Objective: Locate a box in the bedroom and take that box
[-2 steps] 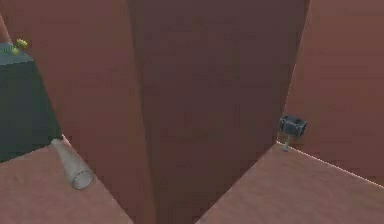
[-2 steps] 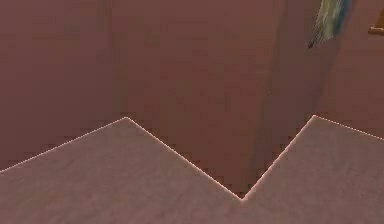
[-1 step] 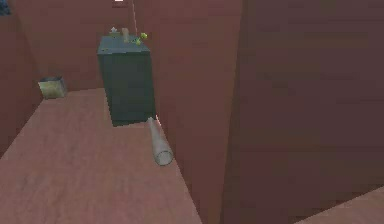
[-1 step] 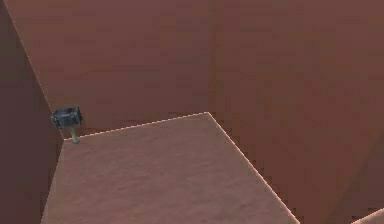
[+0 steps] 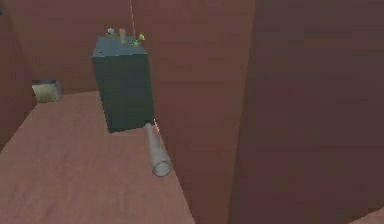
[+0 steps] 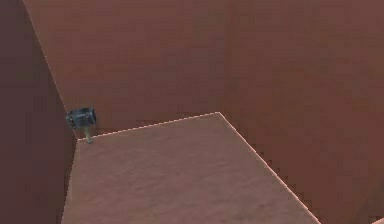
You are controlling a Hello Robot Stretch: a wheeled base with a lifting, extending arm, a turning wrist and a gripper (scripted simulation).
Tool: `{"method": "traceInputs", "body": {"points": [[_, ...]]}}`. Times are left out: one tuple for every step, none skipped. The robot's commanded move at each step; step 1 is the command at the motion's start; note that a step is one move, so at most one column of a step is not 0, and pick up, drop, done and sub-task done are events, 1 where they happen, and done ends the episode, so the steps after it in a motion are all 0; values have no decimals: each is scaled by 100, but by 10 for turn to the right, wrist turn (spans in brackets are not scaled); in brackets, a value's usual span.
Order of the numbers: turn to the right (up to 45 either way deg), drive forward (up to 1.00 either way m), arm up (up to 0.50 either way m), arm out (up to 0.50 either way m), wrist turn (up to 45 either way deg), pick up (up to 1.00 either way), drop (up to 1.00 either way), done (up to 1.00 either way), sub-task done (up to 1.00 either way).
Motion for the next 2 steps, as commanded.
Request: {"method": "traceInputs", "body": {"points": [[-450, 0, 0, 0, 0, 0, 0, 0, 0], [-390, 0, 0, 0, 0, 0, 0, 0, 0]]}}
